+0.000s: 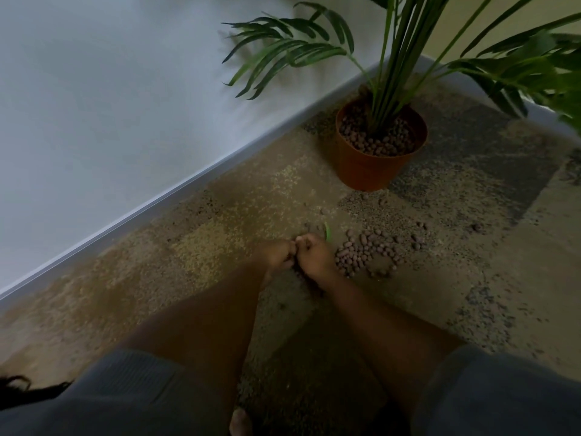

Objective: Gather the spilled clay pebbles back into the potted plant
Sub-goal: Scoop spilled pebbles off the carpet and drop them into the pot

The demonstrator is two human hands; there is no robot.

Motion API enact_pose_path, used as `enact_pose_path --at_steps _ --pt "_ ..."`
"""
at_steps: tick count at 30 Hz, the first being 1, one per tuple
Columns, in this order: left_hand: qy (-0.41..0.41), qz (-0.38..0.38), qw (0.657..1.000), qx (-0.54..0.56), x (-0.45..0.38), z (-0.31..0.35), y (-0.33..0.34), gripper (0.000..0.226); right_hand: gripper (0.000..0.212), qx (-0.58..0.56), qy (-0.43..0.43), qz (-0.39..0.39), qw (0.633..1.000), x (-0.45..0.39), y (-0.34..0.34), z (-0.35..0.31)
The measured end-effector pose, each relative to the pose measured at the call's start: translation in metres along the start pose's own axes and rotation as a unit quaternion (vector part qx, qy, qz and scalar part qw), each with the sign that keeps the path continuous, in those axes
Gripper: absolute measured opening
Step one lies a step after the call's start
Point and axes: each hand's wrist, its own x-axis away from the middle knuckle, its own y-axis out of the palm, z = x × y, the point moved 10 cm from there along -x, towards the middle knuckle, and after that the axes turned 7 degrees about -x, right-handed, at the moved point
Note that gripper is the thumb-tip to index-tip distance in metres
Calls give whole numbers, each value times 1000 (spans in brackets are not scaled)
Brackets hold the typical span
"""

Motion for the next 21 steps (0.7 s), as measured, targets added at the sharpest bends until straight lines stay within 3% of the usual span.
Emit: enact_pose_path --at_steps 2,4,6,9,12,16,21 --pt "-46 -25 982 182 3 -2 10 19 21 -176 150 12 973 -1 2 17" --pt "-61 -28 959 276 3 1 13 21 19 -343 257 -5 903 2 13 25" --pt "-65 -22 945 321 2 5 15 27 25 -475 299 -17 827 4 21 24" --pt "-76 4 926 370 1 4 18 33 28 -604 304 -7 737 5 22 20" --pt "-83 36 887 454 3 6 25 33 27 -683 284 0 673 9 24 11" --pt "-77 49 836 541 7 18 37 30 38 -735 239 20 634 11 15 -1" --pt "-50 10 855 516 6 40 42 32 32 -785 214 65 578 10 -2 -7"
